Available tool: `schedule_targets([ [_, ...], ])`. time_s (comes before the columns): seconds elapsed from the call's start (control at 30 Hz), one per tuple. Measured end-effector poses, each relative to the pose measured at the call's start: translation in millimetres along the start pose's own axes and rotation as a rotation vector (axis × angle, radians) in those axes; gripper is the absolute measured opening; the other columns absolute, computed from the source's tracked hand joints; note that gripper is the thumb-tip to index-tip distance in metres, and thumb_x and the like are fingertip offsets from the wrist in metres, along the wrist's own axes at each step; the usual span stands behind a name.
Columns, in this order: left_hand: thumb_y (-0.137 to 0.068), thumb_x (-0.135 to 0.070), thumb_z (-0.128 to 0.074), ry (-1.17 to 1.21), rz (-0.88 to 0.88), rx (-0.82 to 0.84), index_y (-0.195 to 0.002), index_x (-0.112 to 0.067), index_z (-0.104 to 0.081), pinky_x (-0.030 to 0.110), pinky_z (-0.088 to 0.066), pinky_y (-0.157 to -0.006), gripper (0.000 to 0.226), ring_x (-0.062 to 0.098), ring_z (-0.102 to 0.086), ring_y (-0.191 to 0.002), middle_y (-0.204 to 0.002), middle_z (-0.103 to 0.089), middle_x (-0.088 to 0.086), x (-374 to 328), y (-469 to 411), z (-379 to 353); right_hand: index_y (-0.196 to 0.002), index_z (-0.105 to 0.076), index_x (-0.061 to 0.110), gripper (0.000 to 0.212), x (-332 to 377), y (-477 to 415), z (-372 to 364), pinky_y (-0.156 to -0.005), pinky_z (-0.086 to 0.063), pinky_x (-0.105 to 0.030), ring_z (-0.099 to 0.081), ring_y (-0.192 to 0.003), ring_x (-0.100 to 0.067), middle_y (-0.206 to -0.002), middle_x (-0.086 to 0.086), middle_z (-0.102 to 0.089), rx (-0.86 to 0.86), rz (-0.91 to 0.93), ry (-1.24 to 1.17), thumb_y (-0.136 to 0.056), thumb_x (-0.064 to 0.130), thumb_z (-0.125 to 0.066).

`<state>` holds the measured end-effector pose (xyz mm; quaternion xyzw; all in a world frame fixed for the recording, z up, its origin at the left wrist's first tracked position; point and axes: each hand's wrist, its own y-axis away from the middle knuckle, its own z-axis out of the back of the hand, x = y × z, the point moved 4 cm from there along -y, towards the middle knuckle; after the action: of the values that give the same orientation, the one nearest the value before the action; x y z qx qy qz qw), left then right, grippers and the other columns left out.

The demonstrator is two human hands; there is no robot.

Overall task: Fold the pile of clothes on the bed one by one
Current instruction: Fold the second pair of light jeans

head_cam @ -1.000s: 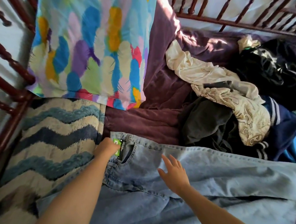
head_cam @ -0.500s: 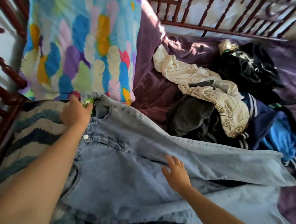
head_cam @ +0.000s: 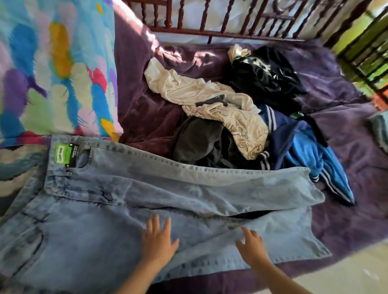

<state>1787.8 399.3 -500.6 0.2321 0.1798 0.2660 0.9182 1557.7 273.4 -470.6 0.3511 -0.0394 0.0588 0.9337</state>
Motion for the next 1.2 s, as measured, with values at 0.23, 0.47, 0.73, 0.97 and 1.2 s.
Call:
schedule_targets([
  [0.23, -0.092, -0.061, -0.03, -0.09, -0.032, 0.084, -0.15, -0.028, -0.013, 0.036, -0.017, -0.114, 0.068, 0.021, -0.008, -0.144, -0.158, -0.007, 0.002, -41, 16, -25, -0.146, -0.024, 0.015, 0.055, -115, -28, 30, -0.105, -0.035, -0.036, -0.033, -0.133, -0.029, -0.147, -0.011, -0.033, -0.008, -0.15, -0.047, -0.096, 0.028, -0.043],
  [0.47, -0.088, -0.057, -0.046, -0.105, -0.331, -0.212, -0.087, -0.015, -0.076, 0.038, -0.057, -0.064, 0.052, 0.028, -0.049, -0.103, -0.113, -0.065, 0.015, -161, 40, -15, -0.142, -0.032, 0.015, 0.053, -215, -72, 72, -0.105, -0.032, -0.042, -0.032, -0.131, -0.034, -0.142, -0.015, -0.037, -0.062, -0.291, -0.114, -0.093, 0.031, -0.046],
  [0.73, -0.017, -0.042, -0.094, -0.299, -0.232, 0.05, -0.083, -0.02, -0.077, 0.049, -0.056, -0.072, 0.071, 0.035, -0.066, -0.098, -0.114, -0.066, 0.018, -233, 34, -62, -0.121, -0.05, -0.008, 0.047, -281, -103, 75, -0.092, -0.041, -0.039, -0.051, -0.115, -0.039, -0.124, -0.025, -0.054, -0.075, -0.413, -0.459, -0.087, 0.024, -0.061],
  [0.97, -0.069, -0.028, -0.079, -0.336, -0.156, 0.097, -0.119, -0.019, -0.061, 0.048, -0.038, -0.102, 0.054, 0.035, -0.038, -0.133, -0.146, -0.034, 0.021, -229, 35, -73, -0.1, -0.066, 0.004, 0.025, -287, -76, 102, -0.069, -0.038, -0.031, -0.058, -0.083, -0.033, -0.088, -0.015, -0.065, -0.395, -0.383, -0.643, -0.081, 0.007, -0.051],
  [1.2, -0.082, -0.031, -0.047, -0.144, -0.381, 0.251, -0.113, -0.022, -0.05, 0.036, -0.012, -0.112, 0.032, 0.019, -0.003, -0.143, -0.156, -0.009, 0.0, -242, 43, -91, -0.113, -0.057, 0.011, 0.028, -335, -54, 111, -0.083, -0.041, -0.037, -0.053, -0.105, -0.036, -0.115, -0.019, -0.059, -0.272, -0.49, -0.302, -0.088, 0.015, -0.045],
])
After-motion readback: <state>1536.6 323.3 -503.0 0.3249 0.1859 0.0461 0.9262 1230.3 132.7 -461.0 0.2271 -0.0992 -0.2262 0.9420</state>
